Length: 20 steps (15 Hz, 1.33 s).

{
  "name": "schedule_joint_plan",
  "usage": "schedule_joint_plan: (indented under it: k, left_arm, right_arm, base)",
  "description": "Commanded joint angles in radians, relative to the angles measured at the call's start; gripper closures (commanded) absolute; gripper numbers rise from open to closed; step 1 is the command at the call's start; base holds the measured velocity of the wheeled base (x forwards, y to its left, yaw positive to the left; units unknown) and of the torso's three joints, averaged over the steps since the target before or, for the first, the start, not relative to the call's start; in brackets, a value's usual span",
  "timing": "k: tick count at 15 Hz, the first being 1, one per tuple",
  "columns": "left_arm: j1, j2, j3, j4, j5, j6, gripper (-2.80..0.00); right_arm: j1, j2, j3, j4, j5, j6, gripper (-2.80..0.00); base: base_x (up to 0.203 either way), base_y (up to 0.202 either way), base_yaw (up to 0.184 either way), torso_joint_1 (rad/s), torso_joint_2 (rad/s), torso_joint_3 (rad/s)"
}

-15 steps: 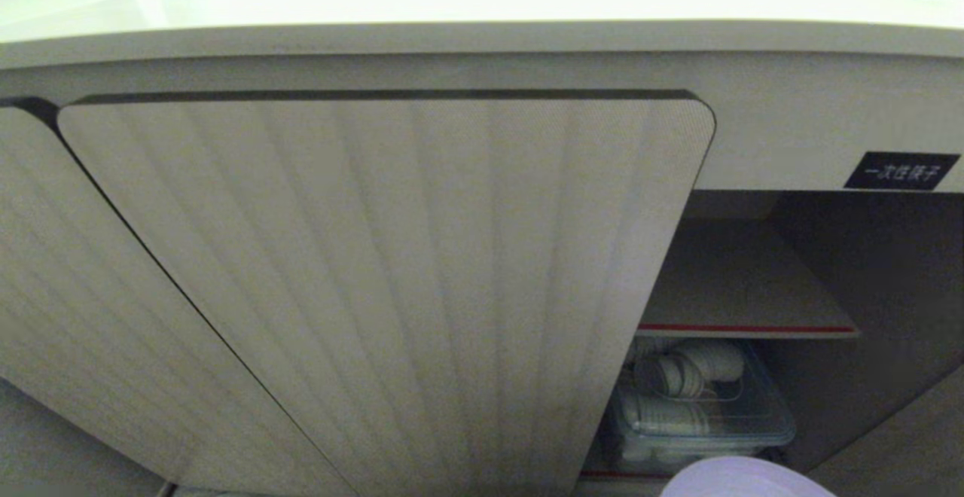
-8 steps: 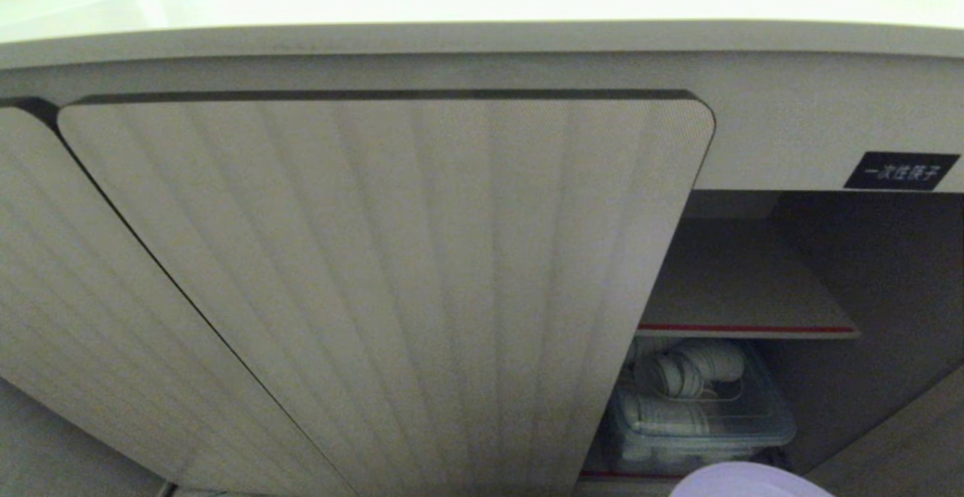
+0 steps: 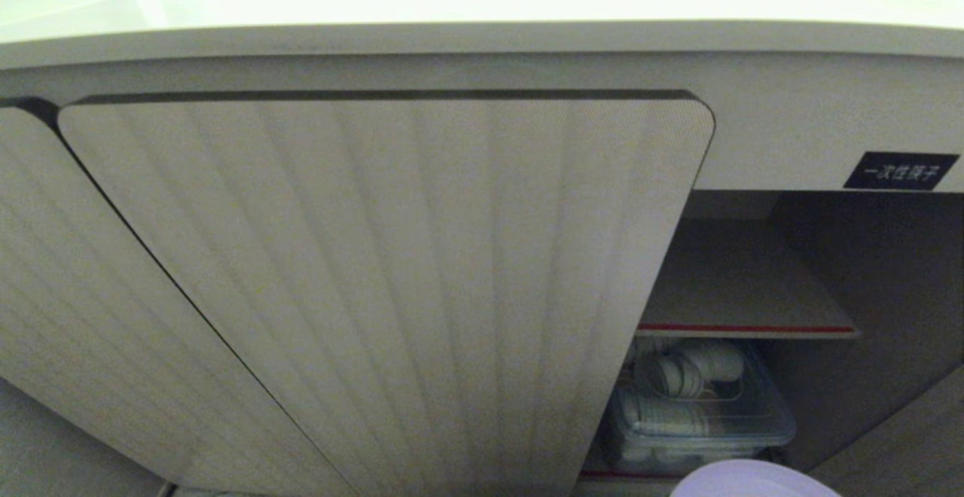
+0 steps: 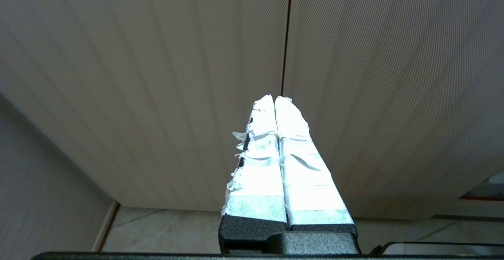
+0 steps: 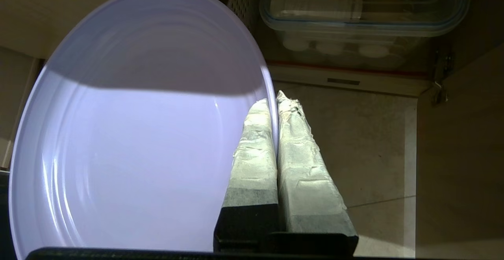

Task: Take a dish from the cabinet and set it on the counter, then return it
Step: Place it on the table

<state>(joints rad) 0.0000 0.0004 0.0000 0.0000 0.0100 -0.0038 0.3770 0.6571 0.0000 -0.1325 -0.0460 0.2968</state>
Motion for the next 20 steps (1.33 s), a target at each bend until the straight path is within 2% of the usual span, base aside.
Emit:
schedule_joint_plan:
  k: [1,20]
  left_arm:
    - [0.000,0.000,0.000,0.000,0.001,-0.001,0.00]
    - [0.000,0.000,0.000,0.000,0.001,0.001,0.00]
  right_arm:
    - [0.002,-0.005,0.000,-0.003,0.000,0.002,0.00]
    - [0.023,-0.005,0.000,-0.007,-0.003,0.016,0.00]
  base:
    - [0.000,0.000,0.000,0.000,0.00,0.000]
    - [0.000,0.000,0.000,0.000,0.00,0.000]
